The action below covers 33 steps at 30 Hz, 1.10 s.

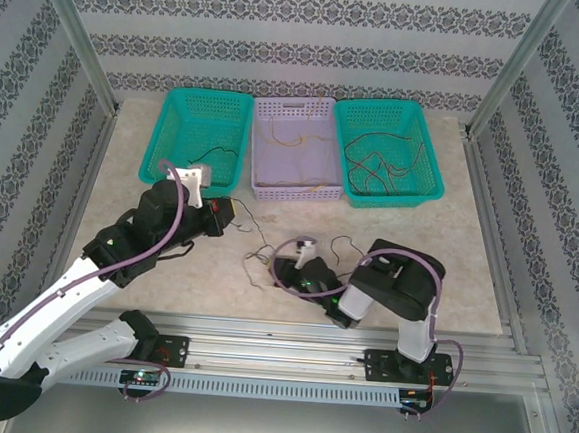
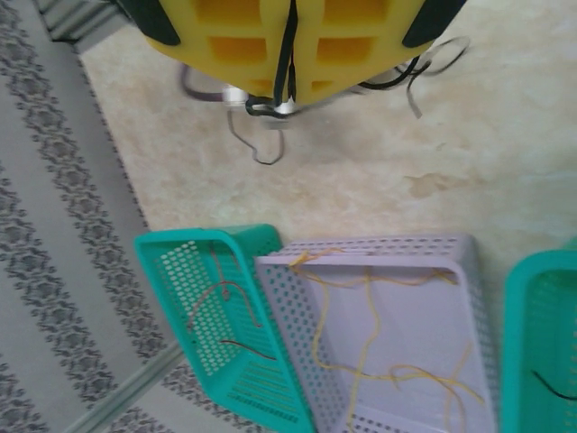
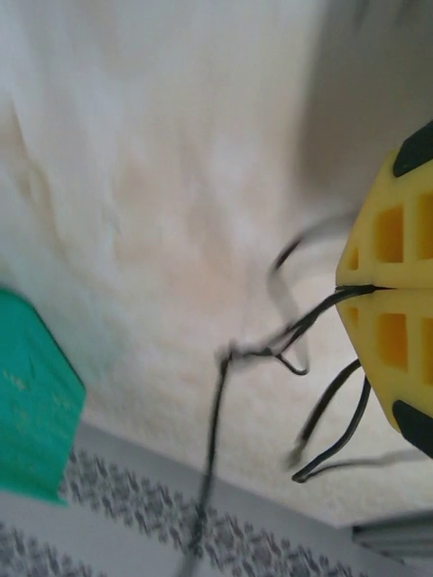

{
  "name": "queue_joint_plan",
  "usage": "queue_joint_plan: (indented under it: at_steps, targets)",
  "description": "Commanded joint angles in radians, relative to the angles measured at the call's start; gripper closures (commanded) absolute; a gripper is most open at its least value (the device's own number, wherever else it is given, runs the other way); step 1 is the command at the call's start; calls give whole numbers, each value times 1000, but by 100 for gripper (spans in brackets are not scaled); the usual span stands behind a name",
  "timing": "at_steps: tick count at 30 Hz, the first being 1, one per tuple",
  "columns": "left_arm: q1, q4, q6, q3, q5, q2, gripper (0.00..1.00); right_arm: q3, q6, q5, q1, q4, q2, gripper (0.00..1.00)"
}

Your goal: Untangle the cables

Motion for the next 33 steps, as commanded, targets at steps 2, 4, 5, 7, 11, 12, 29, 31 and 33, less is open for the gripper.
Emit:
queue_joint_plan:
  at_steps: [2,4,5,7,11,12,29,31,33]
  targets:
    - [18,-144,107,77,-123,-22,100,-143,-8,30,-54,32,-204,100]
    - [28,-191,139,110,-171,-29,100,-184,-25,39,-89,-87,-337,100]
    - [33,-219,157,132,-198,-30,100,-202,-37,49,-106,-177,-429,100]
    - [47,-267,195,176,-247,-32,100,-209,-65,88,-137,-437,-641,100]
    - [71,-361,263,260,-357,-23,100,-135,-228,260,-164,-1063,-1145,100]
    - [75,-375,275,273,-376,-21,100,-132,-241,280,-185,-1145,-1245,100]
    - [142,-459,417,515,-505,67,100,120,-377,-208,-892,-1717,-1517,100]
    - [142,-458,415,546,-478,90,100,129,-362,-290,-955,-1695,-1501,100]
    - [143,-438,423,576,-449,104,100,148,-362,-339,-969,-1662,-1499,100]
